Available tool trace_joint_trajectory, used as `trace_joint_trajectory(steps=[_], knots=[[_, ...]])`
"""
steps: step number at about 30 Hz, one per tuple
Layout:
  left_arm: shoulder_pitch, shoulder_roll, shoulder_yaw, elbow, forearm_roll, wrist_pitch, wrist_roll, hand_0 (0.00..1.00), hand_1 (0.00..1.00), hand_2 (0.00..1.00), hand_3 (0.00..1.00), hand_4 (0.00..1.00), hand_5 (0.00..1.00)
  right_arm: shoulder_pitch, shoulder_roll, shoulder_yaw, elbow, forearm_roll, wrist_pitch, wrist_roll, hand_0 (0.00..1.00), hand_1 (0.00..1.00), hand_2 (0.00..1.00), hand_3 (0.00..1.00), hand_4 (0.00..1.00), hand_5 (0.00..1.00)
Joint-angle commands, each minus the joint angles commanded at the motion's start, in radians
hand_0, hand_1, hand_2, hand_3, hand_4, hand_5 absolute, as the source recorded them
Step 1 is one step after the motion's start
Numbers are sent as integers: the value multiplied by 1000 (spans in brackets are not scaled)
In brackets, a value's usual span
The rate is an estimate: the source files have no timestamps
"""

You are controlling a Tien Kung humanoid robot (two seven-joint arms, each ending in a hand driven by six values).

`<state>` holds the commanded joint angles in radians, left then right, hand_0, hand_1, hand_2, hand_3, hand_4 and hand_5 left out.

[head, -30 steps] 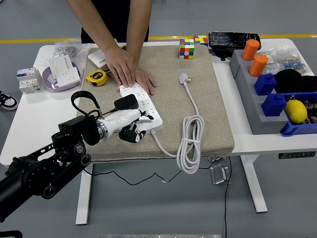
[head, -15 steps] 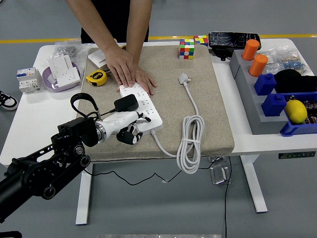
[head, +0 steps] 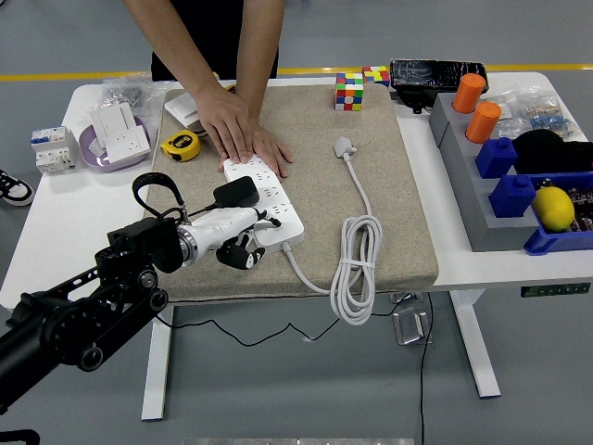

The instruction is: Pick up the plug,place it near the board,insert it into the board,press the button

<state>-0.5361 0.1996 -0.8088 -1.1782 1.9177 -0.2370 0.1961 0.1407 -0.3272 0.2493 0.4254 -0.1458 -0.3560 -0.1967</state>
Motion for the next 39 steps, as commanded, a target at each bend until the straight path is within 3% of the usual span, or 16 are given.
trace_joint_trajectory(steps=[31,39], knots=[[-8,5,16,3,14,-32,1,170,63,152,778,514,2,5,2,5,0,1,0,1,889,808,773,808,998,998],[0,13,-1,-35,41,-28,0,171,64,152,774,514,2,3,3,4,-1,2,0,0,889,808,773,808,998,998]])
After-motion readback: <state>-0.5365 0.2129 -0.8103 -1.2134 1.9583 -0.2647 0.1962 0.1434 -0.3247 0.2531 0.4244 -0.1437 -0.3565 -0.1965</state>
